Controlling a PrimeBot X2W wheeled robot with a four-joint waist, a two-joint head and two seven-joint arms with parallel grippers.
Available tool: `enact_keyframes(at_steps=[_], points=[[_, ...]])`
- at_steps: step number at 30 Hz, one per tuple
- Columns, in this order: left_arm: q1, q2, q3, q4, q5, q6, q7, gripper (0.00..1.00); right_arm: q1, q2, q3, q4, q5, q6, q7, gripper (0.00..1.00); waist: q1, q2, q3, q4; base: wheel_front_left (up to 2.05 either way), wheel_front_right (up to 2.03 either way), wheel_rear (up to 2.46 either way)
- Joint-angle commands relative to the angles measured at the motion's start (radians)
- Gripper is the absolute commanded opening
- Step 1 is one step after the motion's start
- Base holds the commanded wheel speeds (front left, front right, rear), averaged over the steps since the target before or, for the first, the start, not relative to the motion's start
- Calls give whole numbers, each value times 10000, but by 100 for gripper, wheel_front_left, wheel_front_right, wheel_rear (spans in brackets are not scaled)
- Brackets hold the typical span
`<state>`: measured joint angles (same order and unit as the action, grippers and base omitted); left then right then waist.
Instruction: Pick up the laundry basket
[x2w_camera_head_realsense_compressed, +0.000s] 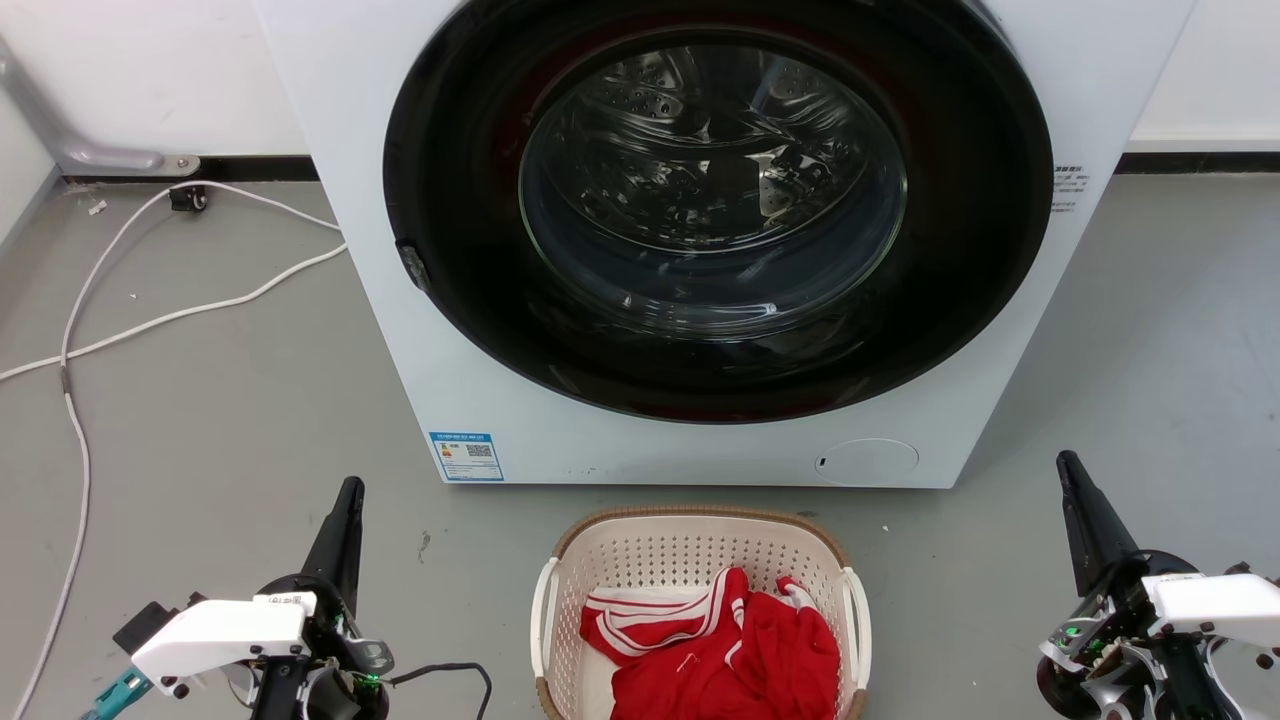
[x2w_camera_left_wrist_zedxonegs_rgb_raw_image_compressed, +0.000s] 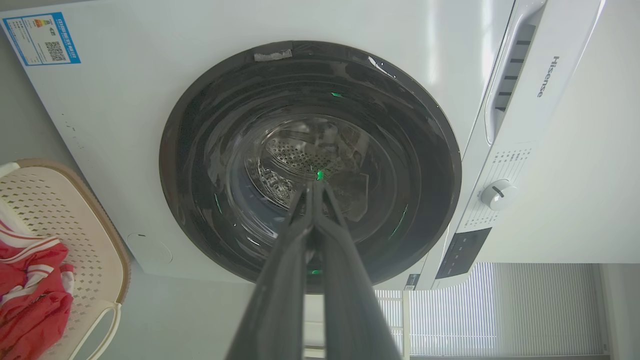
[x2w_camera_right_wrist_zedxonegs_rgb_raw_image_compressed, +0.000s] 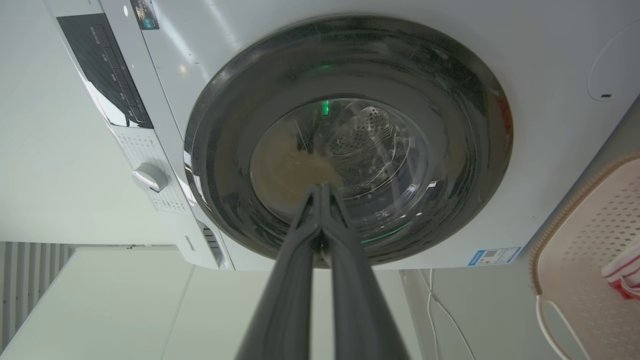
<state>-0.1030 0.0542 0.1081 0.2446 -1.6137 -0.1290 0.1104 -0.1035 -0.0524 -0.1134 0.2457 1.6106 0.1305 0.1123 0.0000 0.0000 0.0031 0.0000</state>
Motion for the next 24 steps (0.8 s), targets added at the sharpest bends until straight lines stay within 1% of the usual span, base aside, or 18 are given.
enact_keyframes(at_steps=[1, 24], points=[[-102, -4, 35, -2, 32, -33, 2, 0, -101, 26, -11, -28, -28, 4, 30, 0, 0, 0, 0, 0, 0, 0, 0], [-105, -12, 50, -1, 49, -33, 18, 0, -101, 29, -15, -28, -30, 4, 33, 0, 0, 0, 0, 0, 0, 0, 0]])
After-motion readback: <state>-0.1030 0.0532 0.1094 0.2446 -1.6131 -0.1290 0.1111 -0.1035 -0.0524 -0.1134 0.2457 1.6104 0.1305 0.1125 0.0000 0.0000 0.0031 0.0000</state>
